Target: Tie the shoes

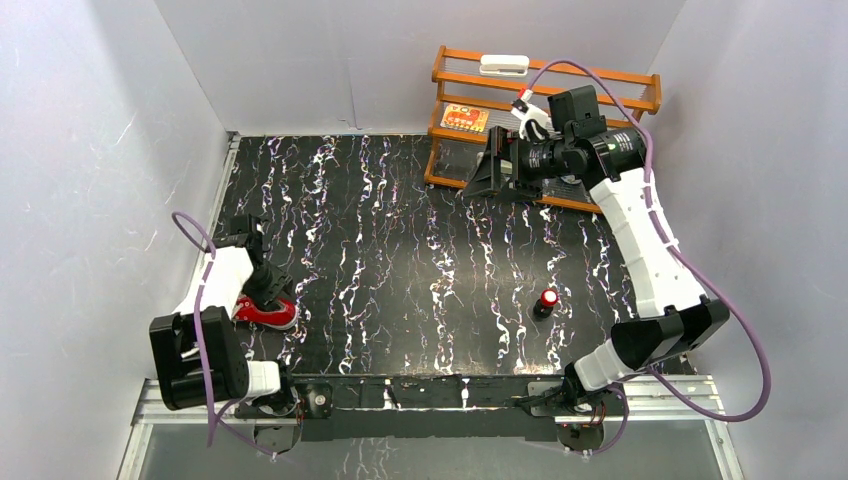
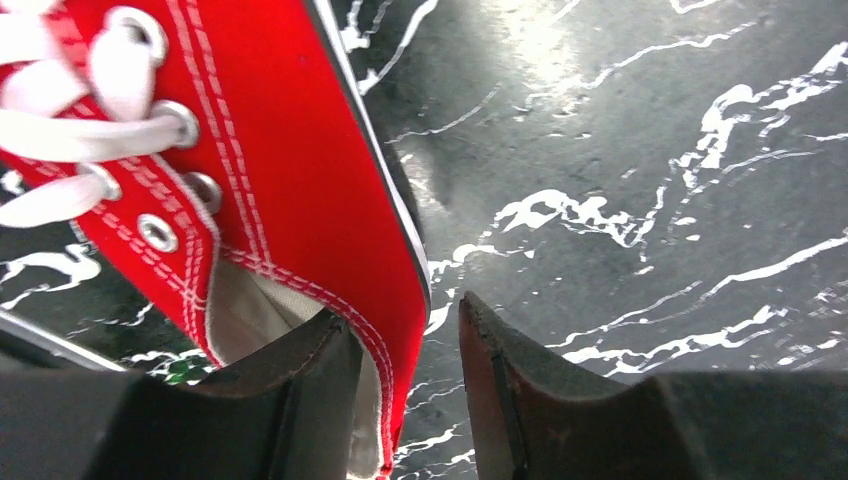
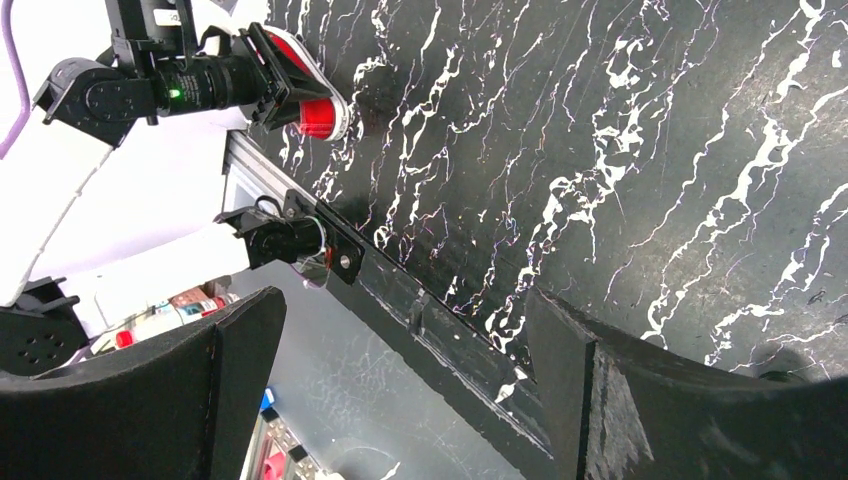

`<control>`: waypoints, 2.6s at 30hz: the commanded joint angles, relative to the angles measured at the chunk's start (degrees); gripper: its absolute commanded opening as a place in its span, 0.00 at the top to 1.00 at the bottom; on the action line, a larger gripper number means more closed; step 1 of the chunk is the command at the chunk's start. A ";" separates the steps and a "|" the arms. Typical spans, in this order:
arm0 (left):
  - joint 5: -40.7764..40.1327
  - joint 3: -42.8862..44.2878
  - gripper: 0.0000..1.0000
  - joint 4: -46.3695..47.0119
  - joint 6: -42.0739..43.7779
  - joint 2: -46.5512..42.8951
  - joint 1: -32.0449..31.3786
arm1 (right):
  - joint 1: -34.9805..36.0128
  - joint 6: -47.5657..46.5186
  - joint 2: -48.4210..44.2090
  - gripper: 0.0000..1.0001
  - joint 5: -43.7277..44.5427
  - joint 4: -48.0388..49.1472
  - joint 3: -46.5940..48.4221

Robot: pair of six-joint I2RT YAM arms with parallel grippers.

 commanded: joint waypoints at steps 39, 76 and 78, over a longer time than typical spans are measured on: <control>49.68 27.10 1.00 25.07 14.80 36.07 -60.72 | 0.09 -6.00 -11.74 0.01 6.59 2.09 -9.98; 18.65 8.07 0.05 4.96 -2.86 -22.53 -37.62 | 14.96 -12.84 2.44 0.11 15.27 14.98 -20.63; 16.73 11.90 0.05 -0.55 -2.27 -22.85 -37.62 | 17.98 -13.58 7.66 0.13 17.50 16.70 -18.00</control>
